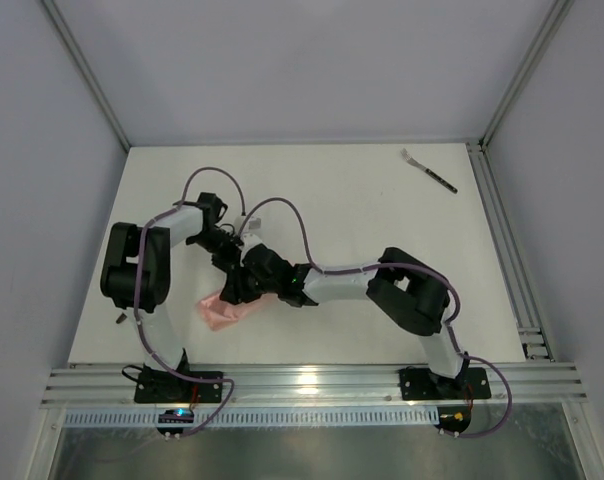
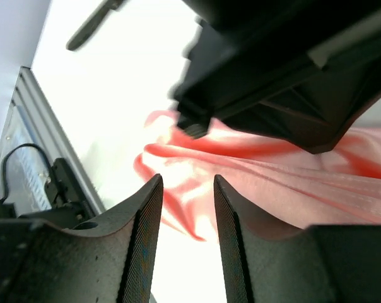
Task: Fold the napkin into a case and place the utensils inside
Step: Rotate the smaller rectangle-folded napkin at the center of the board.
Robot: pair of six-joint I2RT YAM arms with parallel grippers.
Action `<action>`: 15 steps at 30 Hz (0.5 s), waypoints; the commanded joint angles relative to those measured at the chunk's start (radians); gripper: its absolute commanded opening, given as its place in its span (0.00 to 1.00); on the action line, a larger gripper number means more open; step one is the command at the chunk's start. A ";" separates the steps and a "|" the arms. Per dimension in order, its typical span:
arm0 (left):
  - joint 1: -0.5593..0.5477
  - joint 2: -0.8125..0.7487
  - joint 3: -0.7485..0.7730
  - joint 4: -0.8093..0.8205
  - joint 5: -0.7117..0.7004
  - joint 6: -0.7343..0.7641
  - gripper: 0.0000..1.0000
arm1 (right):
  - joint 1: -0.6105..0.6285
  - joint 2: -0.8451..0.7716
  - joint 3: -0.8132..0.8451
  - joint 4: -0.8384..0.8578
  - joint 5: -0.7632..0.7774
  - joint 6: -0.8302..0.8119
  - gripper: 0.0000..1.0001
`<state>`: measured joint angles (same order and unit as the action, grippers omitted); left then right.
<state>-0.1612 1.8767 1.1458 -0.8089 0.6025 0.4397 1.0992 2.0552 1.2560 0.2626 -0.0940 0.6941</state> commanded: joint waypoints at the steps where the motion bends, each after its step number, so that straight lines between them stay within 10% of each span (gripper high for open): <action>1: -0.003 0.030 -0.003 0.005 -0.037 0.040 0.00 | -0.018 -0.147 -0.042 -0.011 -0.029 -0.129 0.43; 15: -0.119 0.016 -0.017 -0.015 -0.040 0.149 0.01 | -0.174 -0.380 -0.291 -0.183 -0.090 -0.452 0.42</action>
<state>-0.2543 1.8763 1.1458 -0.8391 0.6044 0.5236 0.9321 1.7058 0.9806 0.1448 -0.1818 0.3515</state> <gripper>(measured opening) 0.009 0.422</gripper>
